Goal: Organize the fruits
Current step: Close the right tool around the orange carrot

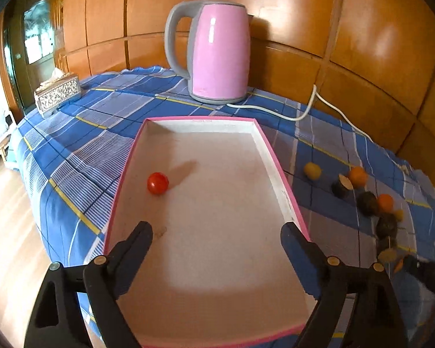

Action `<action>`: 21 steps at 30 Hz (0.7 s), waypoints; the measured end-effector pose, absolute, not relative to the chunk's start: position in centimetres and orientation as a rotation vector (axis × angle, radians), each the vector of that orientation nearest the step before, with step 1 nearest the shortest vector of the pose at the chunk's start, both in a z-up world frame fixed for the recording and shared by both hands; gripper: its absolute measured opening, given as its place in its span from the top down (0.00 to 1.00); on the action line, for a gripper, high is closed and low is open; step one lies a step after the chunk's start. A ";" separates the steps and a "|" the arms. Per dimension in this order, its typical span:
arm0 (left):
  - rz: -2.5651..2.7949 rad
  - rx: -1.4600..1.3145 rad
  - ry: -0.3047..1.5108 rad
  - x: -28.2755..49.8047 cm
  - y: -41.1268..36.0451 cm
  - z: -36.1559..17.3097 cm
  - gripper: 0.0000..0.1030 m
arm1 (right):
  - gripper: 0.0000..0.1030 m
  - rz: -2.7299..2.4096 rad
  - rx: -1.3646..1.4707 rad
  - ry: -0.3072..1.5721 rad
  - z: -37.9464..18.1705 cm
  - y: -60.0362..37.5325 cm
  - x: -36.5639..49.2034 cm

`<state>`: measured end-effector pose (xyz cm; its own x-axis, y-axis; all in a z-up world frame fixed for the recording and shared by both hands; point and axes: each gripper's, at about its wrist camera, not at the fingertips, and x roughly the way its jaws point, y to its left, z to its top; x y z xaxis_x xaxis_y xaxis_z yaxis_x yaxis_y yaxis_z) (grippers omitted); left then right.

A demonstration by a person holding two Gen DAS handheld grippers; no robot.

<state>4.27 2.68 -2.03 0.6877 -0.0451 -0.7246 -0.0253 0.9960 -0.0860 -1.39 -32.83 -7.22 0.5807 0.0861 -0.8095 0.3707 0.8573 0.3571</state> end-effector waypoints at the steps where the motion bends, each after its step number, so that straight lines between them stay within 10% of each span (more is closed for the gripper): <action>1: -0.013 -0.086 0.807 4.0 2.5 -2.1 0.08 | 0.64 -0.185 0.534 0.949 -7.3 -32.9 -1.0; 21: -0.167 -0.087 0.765 1.3 -0.6 -2.8 0.00 | 0.66 -0.165 0.359 0.980 -7.8 -32.0 0.6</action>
<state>1.34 -0.57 -2.77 0.7088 -0.1815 -0.6816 0.1184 0.9832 -0.1387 0.59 -32.04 -7.79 0.5502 0.0244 -0.8347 0.2959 0.9290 0.2222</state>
